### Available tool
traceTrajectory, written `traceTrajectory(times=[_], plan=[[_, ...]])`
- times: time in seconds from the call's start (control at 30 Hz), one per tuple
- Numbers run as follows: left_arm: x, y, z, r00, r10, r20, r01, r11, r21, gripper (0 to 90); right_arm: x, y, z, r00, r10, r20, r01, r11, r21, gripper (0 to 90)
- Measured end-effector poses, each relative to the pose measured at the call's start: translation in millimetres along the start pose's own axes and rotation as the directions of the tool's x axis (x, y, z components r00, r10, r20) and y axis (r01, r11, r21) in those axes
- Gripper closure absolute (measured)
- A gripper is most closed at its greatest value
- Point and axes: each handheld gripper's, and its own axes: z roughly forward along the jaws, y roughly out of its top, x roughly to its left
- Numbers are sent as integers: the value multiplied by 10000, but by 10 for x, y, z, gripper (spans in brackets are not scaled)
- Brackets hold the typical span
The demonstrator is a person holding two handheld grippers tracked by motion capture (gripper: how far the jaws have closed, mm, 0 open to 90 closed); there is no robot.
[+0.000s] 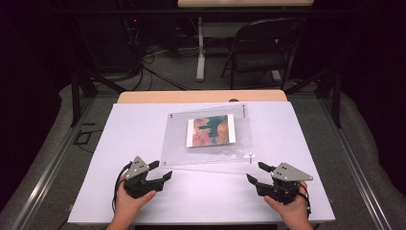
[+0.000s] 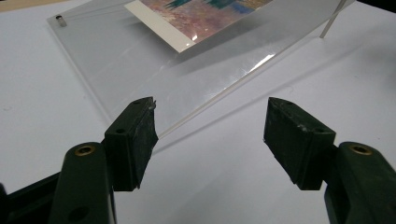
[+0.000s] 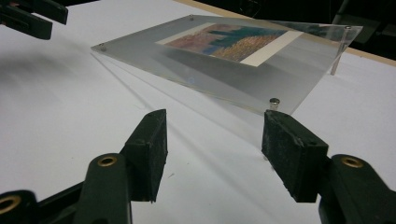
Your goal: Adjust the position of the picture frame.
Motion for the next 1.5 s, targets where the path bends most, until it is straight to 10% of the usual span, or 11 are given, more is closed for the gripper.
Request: traceTrajectory(times=[0.43,1.2,1.5], plan=[[-31,44,100,9995,-8,317,4,9999,140,353,-51,-65,8,9986,519,-57,-517,9983,273,477],[-189,97,224,9981,-68,615,47,9994,357,648,-220,-51,-94,9963,179,841,-224,9984,519,590],[-222,151,309,9981,-183,583,146,9979,623,771,-324,-64,156,9973,203,712,-278,9939,1068,663]])
